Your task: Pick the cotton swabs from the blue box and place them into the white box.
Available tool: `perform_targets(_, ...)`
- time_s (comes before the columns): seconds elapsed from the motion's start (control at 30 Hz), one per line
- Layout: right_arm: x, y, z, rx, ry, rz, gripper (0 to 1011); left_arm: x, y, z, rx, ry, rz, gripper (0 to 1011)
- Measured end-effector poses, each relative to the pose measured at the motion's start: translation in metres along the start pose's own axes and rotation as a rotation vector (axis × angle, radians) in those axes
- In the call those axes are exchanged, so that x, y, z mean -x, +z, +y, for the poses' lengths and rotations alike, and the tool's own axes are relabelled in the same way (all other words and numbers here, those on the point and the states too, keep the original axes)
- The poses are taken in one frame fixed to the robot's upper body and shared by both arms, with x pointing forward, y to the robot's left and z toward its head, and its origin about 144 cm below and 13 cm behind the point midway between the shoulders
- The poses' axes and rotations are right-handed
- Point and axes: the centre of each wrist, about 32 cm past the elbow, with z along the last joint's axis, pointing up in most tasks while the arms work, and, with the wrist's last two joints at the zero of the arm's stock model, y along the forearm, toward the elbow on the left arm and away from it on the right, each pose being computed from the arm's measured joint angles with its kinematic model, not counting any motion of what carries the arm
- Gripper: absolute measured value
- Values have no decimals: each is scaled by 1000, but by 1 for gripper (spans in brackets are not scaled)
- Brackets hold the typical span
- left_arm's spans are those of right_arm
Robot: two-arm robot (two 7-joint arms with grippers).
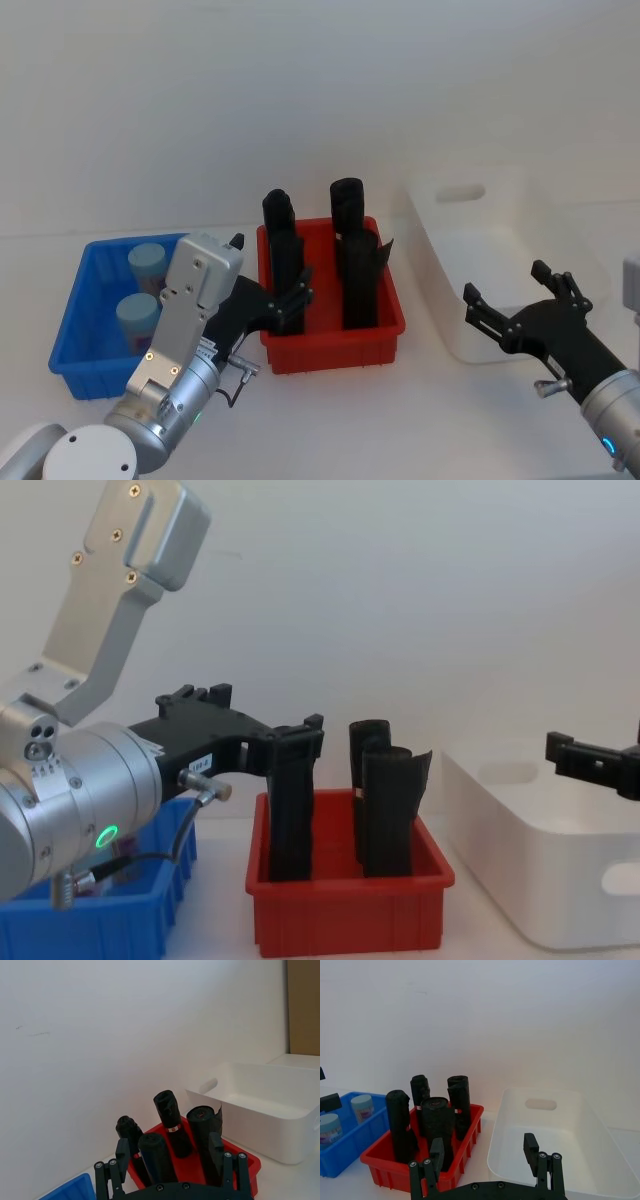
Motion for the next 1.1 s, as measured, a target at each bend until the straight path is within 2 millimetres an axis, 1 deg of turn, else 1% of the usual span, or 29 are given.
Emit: perform_targets(1.1,0,0,0,0,0,0,1001,0,0,0,0,0,0,1004)
